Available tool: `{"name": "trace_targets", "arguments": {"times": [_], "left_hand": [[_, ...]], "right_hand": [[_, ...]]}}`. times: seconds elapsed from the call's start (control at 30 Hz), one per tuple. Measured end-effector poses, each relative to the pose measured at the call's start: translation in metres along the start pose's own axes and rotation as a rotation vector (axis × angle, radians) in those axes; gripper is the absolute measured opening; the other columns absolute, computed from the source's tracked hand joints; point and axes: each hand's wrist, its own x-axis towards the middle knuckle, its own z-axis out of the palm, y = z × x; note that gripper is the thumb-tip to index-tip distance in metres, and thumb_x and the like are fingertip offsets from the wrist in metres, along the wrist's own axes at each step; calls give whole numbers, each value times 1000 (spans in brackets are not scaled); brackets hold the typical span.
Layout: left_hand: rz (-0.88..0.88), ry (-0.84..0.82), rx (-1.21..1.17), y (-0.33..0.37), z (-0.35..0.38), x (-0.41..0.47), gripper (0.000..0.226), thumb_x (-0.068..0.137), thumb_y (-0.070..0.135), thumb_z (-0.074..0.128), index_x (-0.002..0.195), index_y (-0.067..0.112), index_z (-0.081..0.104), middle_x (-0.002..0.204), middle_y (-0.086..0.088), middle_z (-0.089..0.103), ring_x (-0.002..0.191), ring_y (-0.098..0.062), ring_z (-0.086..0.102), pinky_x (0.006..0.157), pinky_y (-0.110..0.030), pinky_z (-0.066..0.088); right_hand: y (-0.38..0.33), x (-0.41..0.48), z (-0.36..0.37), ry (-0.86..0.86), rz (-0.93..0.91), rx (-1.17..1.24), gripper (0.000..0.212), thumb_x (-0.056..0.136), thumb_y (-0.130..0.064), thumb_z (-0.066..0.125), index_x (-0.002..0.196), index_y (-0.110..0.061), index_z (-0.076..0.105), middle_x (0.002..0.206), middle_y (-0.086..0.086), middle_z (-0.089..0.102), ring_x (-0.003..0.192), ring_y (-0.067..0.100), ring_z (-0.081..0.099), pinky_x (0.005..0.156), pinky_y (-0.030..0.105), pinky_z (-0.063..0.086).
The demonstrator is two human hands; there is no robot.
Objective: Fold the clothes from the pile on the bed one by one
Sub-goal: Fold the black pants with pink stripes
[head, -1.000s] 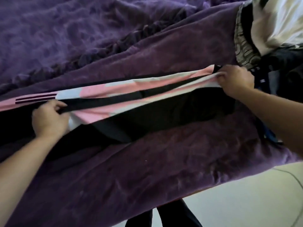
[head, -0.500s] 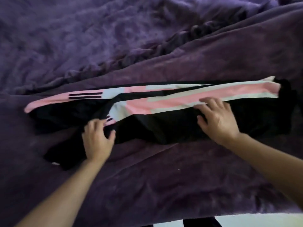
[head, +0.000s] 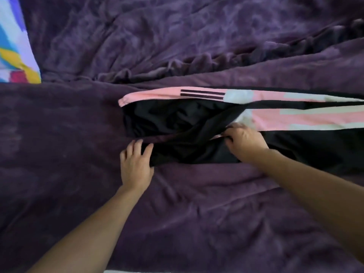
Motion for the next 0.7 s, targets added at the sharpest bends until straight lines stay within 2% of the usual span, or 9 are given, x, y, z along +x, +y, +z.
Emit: {"name": "trace_targets", "arguments": {"times": [0.07,0.13,0.23,0.27,0.33,0.43,0.53,0.6,0.7], "left_hand": [[17,-37,-182,-19,-10,21,42,78,14,72,119,13,65,119,-6,58,108,-28,54,89,-42,44],[20,46,-506,-33,-29,40,16,77,14,70,92,8,70,92,-8,65,84,-27,62,70,-40,49],[-105,186,-877,-54,-57,71,15,70,26,70,64,14,62,58,5,59,55,-2,52,54,-27,42],[-192,197,-969,-60,-61,82,18,70,29,71,64,14,62,58,7,58,55,1,49,55,-26,41],[-403,165,-1059,-72,-59,104,21,73,31,76,79,14,67,74,1,65,69,-9,59,66,-30,48],[-582,-18,-1098,-77,-41,126,54,70,36,82,115,14,61,111,0,64,98,-16,62,89,-31,50],[-628,-77,-1312,-66,-27,138,63,65,36,85,119,14,59,108,3,66,94,-10,64,76,-21,51],[-635,-121,-1391,-60,-23,140,52,64,27,86,109,11,66,97,0,71,84,-11,68,60,-15,50],[-595,-128,-1459,-55,-37,137,28,64,13,84,90,12,73,83,2,74,76,-11,70,57,-18,52]], "right_hand": [[-18,22,-3,19,-48,-79,22,91,-24,54,107,-11,63,113,11,56,114,33,49,83,44,47],[-31,38,-11,75,-85,-63,34,91,-24,55,124,-14,56,127,11,52,120,34,46,86,46,47],[-45,55,-23,21,-55,-32,60,95,-30,52,150,-28,29,158,3,24,139,28,32,102,44,39],[-50,59,-24,-9,-32,-36,63,95,-33,52,151,-31,23,161,2,15,142,27,28,104,44,37],[-61,62,-22,-32,8,-41,65,95,-36,51,152,-33,19,162,1,6,144,27,23,106,45,36],[-74,61,-5,41,2,-121,64,96,-38,49,152,-32,19,163,3,2,146,30,17,105,49,36],[-76,65,19,33,-28,-226,66,94,-45,45,152,-34,15,163,3,-2,149,27,2,112,52,25],[-73,73,30,-23,4,-253,69,94,-50,43,152,-36,9,162,0,-7,149,25,-5,114,53,21],[-72,84,33,-56,12,-249,70,92,-52,42,152,-36,8,162,0,-8,149,23,-8,114,53,21]]}}
